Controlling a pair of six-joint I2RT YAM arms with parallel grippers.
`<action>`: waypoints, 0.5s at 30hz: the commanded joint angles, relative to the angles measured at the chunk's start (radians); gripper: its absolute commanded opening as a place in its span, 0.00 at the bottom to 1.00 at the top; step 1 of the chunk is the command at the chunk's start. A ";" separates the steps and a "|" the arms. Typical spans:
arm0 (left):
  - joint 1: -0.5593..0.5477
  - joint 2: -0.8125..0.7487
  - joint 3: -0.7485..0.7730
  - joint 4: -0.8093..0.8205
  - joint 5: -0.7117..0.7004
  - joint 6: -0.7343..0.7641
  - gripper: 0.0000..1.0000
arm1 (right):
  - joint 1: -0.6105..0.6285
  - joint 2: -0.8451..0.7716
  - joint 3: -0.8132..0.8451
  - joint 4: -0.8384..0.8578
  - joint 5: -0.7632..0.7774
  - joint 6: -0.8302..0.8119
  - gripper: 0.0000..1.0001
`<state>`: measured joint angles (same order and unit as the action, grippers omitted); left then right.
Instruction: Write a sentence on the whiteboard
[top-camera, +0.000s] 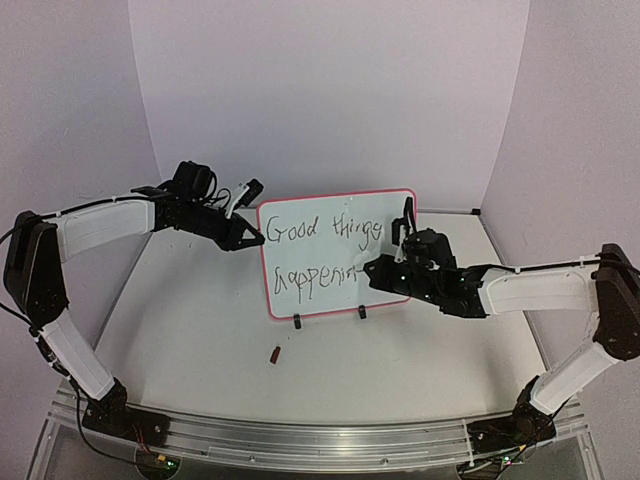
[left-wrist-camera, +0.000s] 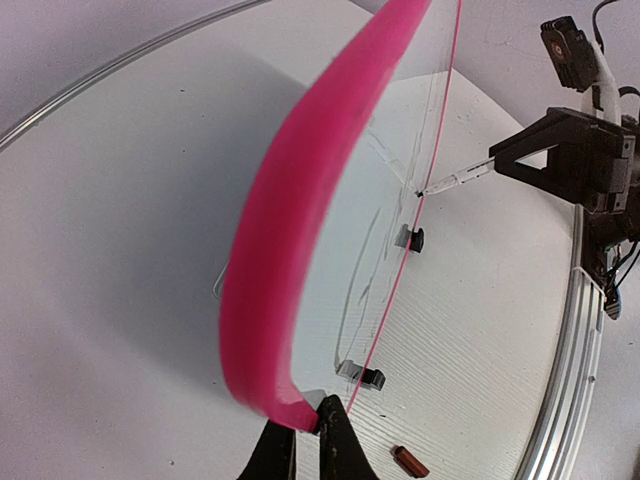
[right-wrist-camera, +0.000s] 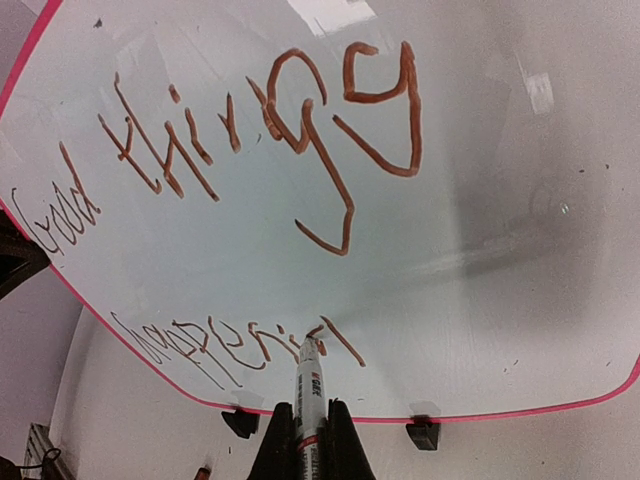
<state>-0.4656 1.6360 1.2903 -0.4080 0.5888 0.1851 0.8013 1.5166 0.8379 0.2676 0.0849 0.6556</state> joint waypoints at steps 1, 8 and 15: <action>-0.029 0.042 0.000 -0.068 -0.068 0.045 0.00 | -0.004 -0.003 0.000 -0.010 0.033 0.007 0.00; -0.030 0.041 0.000 -0.068 -0.067 0.044 0.00 | -0.004 -0.016 -0.009 -0.021 0.037 0.014 0.00; -0.030 0.038 0.000 -0.067 -0.067 0.044 0.00 | -0.005 -0.049 -0.031 -0.033 0.041 0.024 0.00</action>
<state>-0.4660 1.6360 1.2903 -0.4080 0.5892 0.1850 0.8013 1.5137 0.8259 0.2555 0.0867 0.6687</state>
